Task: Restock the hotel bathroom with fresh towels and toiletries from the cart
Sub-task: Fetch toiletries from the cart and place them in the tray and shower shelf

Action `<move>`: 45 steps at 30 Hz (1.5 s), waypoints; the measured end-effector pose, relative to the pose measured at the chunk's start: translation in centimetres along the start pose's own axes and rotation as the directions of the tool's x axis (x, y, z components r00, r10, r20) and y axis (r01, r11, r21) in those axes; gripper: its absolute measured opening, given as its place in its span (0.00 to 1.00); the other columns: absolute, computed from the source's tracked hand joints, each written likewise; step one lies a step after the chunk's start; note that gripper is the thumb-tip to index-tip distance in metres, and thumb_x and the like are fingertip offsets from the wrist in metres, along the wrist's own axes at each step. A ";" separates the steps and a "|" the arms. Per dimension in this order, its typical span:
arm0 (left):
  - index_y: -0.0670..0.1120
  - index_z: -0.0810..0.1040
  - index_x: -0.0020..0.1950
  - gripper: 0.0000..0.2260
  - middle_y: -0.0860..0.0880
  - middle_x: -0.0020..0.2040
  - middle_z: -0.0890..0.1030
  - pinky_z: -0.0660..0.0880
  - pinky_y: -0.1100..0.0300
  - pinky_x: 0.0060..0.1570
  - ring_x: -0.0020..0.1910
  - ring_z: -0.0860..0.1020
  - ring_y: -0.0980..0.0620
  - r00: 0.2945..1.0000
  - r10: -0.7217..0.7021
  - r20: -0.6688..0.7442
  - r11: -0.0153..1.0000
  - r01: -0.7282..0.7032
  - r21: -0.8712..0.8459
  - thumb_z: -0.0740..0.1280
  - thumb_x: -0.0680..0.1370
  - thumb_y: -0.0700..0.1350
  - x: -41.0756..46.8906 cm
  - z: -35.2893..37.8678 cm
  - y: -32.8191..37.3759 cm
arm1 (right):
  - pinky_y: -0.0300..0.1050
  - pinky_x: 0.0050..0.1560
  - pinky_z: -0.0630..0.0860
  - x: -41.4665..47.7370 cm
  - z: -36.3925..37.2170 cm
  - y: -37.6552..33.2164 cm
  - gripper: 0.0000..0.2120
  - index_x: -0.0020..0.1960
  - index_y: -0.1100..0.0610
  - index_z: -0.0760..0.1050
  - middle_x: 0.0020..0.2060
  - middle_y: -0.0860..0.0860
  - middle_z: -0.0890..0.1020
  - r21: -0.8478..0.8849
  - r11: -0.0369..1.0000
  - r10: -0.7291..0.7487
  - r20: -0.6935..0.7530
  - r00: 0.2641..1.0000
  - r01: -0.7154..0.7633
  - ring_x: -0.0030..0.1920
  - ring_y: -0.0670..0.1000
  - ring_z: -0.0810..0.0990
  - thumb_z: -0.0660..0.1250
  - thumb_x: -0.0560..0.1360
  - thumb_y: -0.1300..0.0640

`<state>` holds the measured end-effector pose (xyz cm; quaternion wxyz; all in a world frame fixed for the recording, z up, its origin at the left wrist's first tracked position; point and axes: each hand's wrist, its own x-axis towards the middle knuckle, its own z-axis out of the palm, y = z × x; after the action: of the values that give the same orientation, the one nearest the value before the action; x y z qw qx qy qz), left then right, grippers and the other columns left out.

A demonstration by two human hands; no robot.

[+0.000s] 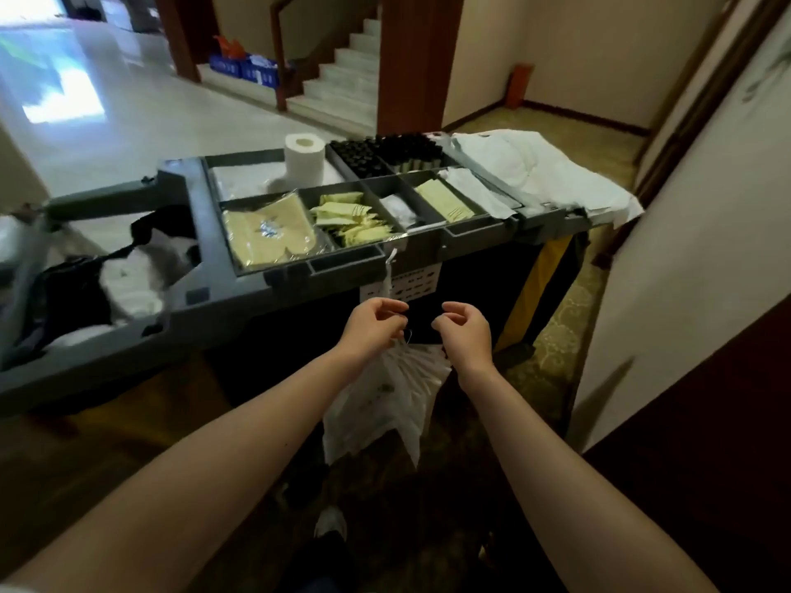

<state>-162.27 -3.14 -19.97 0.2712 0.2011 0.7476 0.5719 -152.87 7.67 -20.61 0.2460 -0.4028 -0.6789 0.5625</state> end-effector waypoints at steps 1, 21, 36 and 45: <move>0.47 0.78 0.56 0.09 0.45 0.51 0.82 0.75 0.63 0.38 0.43 0.80 0.53 0.999 0.021 0.029 1.000 -0.021 0.008 0.66 0.78 0.37 2.0 -0.1 0.6 | 0.33 0.40 0.71 1.6 0.3 -0.8 0.16 0.64 0.54 0.73 0.53 0.49 0.78 0.006 1.000 -0.006 -0.020 1.000 0.006 0.46 0.41 0.75 0.67 0.77 0.60; 0.46 0.78 0.58 0.10 0.46 0.52 0.82 0.81 0.55 0.50 0.49 0.81 0.50 0.975 0.110 0.190 0.994 -0.112 -0.001 0.65 0.78 0.37 24.7 -1.1 6.3 | 0.39 0.43 0.76 21.5 4.5 -7.2 0.15 0.62 0.56 0.75 0.52 0.52 0.80 -0.013 1.000 0.001 -0.220 0.975 -0.004 0.49 0.47 0.79 0.68 0.76 0.61; 0.49 0.77 0.54 0.12 0.48 0.48 0.81 0.78 0.57 0.42 0.45 0.79 0.51 0.994 0.076 -0.079 0.996 -0.080 -0.043 0.64 0.76 0.34 36.0 4.2 8.0 | 0.54 0.56 0.80 36.3 4.4 -7.8 0.20 0.63 0.49 0.74 0.61 0.50 0.77 -0.401 0.903 -0.114 0.121 0.986 0.154 0.58 0.50 0.78 0.68 0.72 0.58; 0.51 0.76 0.56 0.10 0.50 0.51 0.80 0.78 0.59 0.47 0.46 0.79 0.54 0.954 0.049 -0.296 0.999 -0.050 0.004 0.64 0.78 0.38 38.7 6.7 8.3 | 0.50 0.59 0.76 40.7 4.4 -7.6 0.29 0.73 0.52 0.66 0.68 0.52 0.73 -0.681 0.605 -0.097 0.451 0.887 0.412 0.65 0.55 0.74 0.68 0.73 0.59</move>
<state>-187.94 27.65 -20.10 0.1422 0.1313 0.7733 0.6037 -181.00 38.38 -19.20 0.0007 -0.2519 -0.9356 0.2472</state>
